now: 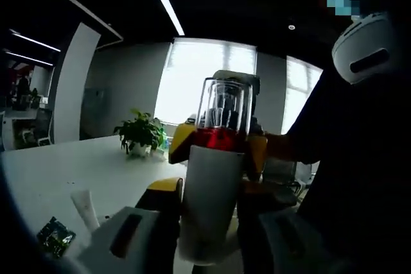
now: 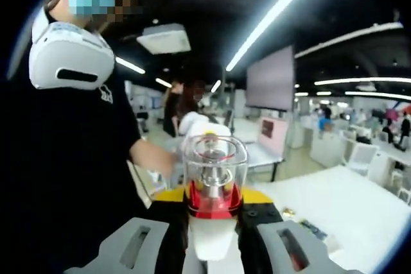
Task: Arrange the skincare products in the storage area until every visible bottle or jar stands upright without overlapping.
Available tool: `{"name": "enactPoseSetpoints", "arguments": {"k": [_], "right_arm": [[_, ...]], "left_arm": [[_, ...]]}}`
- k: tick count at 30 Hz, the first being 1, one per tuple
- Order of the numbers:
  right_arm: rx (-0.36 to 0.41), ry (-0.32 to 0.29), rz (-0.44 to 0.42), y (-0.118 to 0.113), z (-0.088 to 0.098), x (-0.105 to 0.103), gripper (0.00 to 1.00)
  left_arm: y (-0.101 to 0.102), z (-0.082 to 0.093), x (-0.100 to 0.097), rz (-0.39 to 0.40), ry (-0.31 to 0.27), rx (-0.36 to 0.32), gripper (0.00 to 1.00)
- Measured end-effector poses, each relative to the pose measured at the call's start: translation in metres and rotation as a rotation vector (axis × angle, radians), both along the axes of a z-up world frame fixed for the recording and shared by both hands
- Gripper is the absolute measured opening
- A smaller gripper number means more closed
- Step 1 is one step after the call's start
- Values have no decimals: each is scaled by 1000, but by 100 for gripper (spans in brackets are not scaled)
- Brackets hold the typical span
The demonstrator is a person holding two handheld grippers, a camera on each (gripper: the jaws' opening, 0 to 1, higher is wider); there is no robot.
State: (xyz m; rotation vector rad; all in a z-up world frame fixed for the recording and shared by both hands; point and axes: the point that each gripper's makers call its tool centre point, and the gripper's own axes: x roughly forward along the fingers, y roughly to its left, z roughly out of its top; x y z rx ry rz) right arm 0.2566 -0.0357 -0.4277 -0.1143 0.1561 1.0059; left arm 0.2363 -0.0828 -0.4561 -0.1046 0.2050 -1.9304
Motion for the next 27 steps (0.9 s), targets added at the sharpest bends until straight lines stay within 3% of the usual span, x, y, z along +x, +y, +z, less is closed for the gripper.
{"name": "enactPoseSetpoints", "arguments": {"k": [5, 13, 17, 20, 27], "right_arm": [[-57, 27, -16, -7, -26, 4, 20], [-63, 84, -47, -24, -64, 15, 20], [-43, 83, -78, -42, -84, 25, 20], [-59, 87, -122, -62, -109, 36, 20], [-66, 129, -201, -104, -158, 53, 20]], "left_arm": [[-7, -21, 13, 81, 40, 30, 38], [-6, -72, 41, 232, -26, 168, 57], [-3, -95, 48, 276, -81, 235, 68], [3, -117, 56, 326, -112, 301, 78], [16, -145, 75, 444, -52, 355, 92]]}}
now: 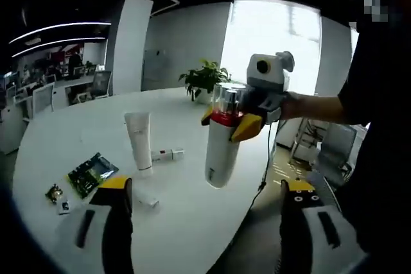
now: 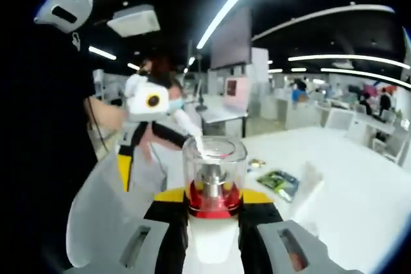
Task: Arrange the skincare products in the storage area until every visible bottle or jar stands upright without overlapping.
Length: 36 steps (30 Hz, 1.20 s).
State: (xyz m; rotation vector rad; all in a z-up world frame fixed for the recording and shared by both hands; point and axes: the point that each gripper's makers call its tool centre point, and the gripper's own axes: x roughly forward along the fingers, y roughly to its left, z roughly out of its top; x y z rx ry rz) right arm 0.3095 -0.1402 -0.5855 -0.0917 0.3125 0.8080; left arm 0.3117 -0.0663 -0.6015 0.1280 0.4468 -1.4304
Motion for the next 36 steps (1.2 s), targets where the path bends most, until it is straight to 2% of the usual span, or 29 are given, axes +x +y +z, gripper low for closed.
{"name": "enactPoseSetpoints", "arguments": {"k": [7, 11, 16, 25, 30, 32, 36], "right_arm": [[-17, 9, -43, -35, -29, 25, 20], [-25, 6, -55, -50, -42, 41, 20], [-23, 3, -55, -65, -57, 58, 20], [-30, 18, -44, -79, -84, 86, 20], [-23, 14, -40, -83, -90, 99, 20], [-31, 11, -34, -95, -94, 111, 20], [-24, 0, -33, -101, -93, 120, 20]], "left_arm": [[13, -18, 26, 117, 3, 48, 98], [17, -24, 39, 173, 33, 30, 99], [23, -36, 54, 239, 52, 42, 99], [25, -43, 67, 300, 94, 42, 99], [24, -45, 74, 323, 101, 43, 99], [22, -45, 76, 325, 106, 39, 99], [21, -45, 81, 334, 103, 39, 99]]}}
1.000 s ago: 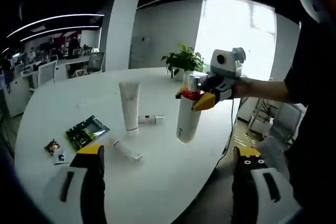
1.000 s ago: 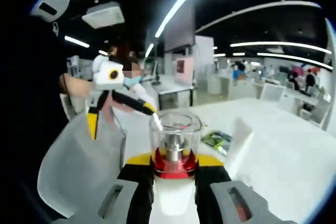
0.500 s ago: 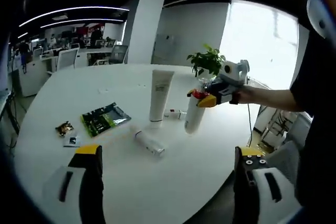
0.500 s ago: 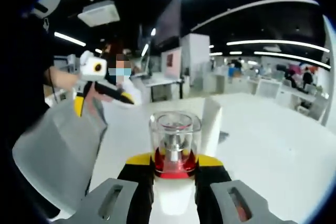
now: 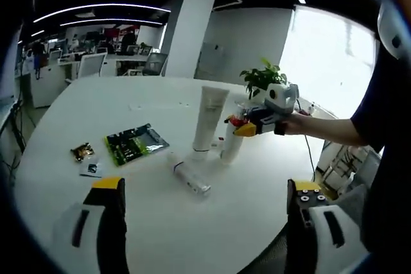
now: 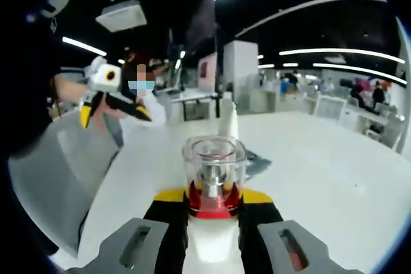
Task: Arrange the skincare products in the storage area until every visible bottle or jar stands upright without overlapping.
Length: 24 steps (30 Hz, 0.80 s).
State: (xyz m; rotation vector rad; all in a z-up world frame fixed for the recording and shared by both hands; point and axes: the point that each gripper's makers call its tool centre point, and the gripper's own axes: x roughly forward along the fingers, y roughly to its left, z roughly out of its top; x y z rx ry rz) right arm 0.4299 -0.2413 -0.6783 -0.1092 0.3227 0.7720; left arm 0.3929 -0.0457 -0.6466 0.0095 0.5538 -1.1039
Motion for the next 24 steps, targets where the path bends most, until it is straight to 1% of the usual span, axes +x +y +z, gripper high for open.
{"name": "enactPoseSetpoints", "arguments": {"k": [6, 7, 10, 15, 20, 24], "right_arm": [[-25, -23, 8, -11, -1, 16, 20], [-24, -26, 12, -20, -3, 23, 20], [-30, -37, 22, -23, -5, 30, 20], [-16, -50, 31, -19, -3, 36, 21], [13, -57, 46, -22, -5, 43, 21], [28, -63, 59, -16, -3, 41, 21]], "left_arm": [[0, -4, 5, 8, 3, 10, 99], [0, -4, 6, 9, 5, 11, 99], [0, -7, 8, 16, 11, 11, 99], [-2, -10, 8, 15, 17, 15, 99], [-4, -10, 9, 12, 21, 17, 99], [-4, -11, 10, 14, 22, 20, 98]]}}
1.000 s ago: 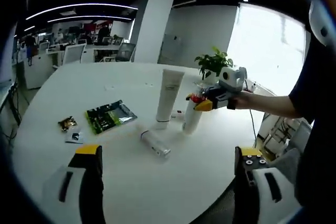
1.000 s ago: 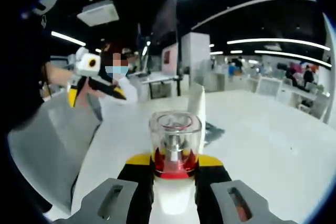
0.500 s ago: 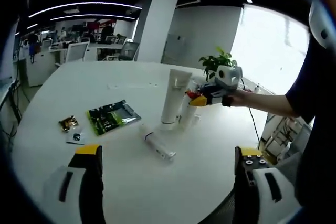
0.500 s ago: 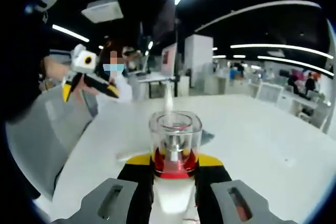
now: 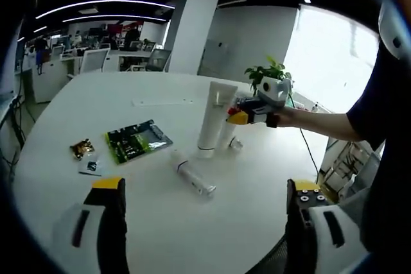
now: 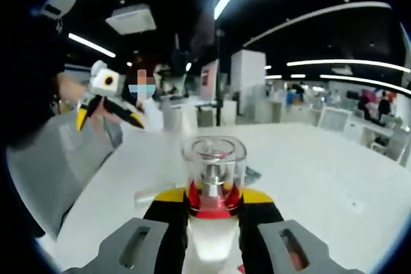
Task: Arrange the skincare products in the storage area until every visible bottle or jar stands upright without overlapping.
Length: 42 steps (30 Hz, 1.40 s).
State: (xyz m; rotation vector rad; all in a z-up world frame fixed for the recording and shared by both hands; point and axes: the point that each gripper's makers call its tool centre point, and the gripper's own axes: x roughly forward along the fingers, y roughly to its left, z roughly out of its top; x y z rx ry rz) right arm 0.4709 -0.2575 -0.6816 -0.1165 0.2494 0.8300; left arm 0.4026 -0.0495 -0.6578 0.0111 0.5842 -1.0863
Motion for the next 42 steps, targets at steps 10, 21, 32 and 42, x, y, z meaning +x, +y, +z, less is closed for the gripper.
{"name": "enactPoseSetpoints", "arguments": {"k": [10, 21, 32, 42], "right_arm": [[18, 7, 11, 7, 0, -7, 21], [38, -11, 9, 21, 5, -12, 21], [39, 1, 13, 26, 9, -17, 23], [23, 25, -19, 23, 11, -23, 31]], "left_arm": [[-1, -2, -2, -4, 4, 3, 98], [-3, -2, -5, -16, 6, 8, 98], [-2, -1, -5, -18, 3, 12, 98], [-4, 4, -5, -30, -3, 14, 98]]}}
